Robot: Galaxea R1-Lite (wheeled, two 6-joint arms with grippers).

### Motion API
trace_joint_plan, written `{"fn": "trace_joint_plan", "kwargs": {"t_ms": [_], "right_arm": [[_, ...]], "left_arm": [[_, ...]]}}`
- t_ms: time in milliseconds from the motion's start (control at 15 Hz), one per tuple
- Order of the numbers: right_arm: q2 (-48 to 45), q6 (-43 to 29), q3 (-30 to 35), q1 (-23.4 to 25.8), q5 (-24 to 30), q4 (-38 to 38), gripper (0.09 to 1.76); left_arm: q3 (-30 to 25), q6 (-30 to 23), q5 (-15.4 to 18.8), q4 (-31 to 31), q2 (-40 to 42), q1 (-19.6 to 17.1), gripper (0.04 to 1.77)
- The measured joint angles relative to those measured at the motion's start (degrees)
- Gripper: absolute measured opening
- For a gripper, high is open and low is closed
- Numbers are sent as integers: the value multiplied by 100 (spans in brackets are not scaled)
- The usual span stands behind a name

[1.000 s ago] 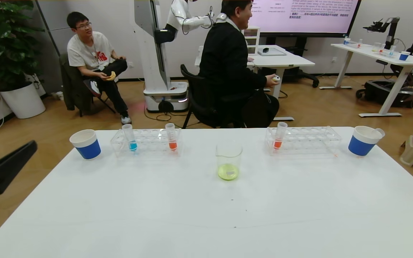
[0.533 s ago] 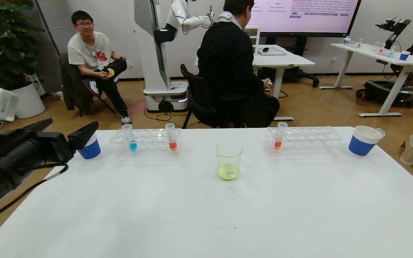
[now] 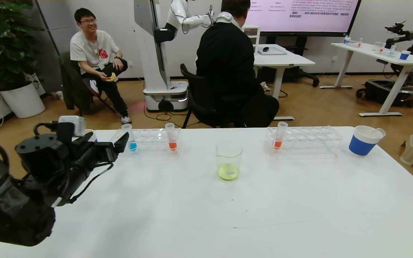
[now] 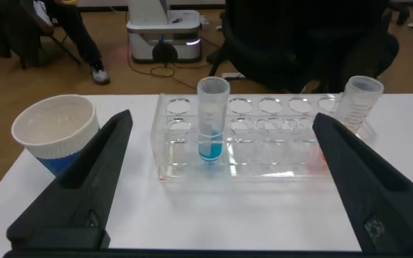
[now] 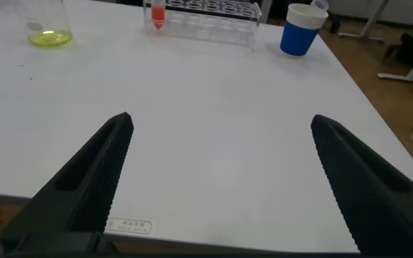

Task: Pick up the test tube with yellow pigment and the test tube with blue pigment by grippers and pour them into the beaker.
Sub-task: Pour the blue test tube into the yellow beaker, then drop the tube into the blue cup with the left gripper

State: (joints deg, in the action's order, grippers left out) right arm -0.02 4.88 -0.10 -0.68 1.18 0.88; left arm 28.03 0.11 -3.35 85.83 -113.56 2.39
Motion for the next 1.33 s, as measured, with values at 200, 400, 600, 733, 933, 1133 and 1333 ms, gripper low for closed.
{"fn": "trace_joint_plan", "kwargs": {"t_ms": [200, 400, 600, 733, 933, 1133, 1333], "right_arm": [[-2, -2, 0, 0, 0, 0, 173], [-2, -2, 0, 0, 0, 0, 173], [0, 0, 0, 0, 0, 0, 173], [0, 0, 0, 0, 0, 0, 173], [-2, 0, 0, 0, 0, 0, 173], [-2, -2, 0, 0, 0, 0, 173], [-2, -2, 0, 0, 0, 0, 173]], "left_arm": [[669, -6, -74, 135, -844, 4, 175], [1436, 5, -91, -96, -1357, 9, 175], [2083, 10, -94, -461, -1679, 4, 175], [2448, 10, -91, -594, -1844, 4, 175], [2684, 2, -91, -678, -1980, -33, 175], [2704, -13, -91, -621, -2046, -41, 117], [2665, -74, -76, -607, -2060, -44, 33]]}}
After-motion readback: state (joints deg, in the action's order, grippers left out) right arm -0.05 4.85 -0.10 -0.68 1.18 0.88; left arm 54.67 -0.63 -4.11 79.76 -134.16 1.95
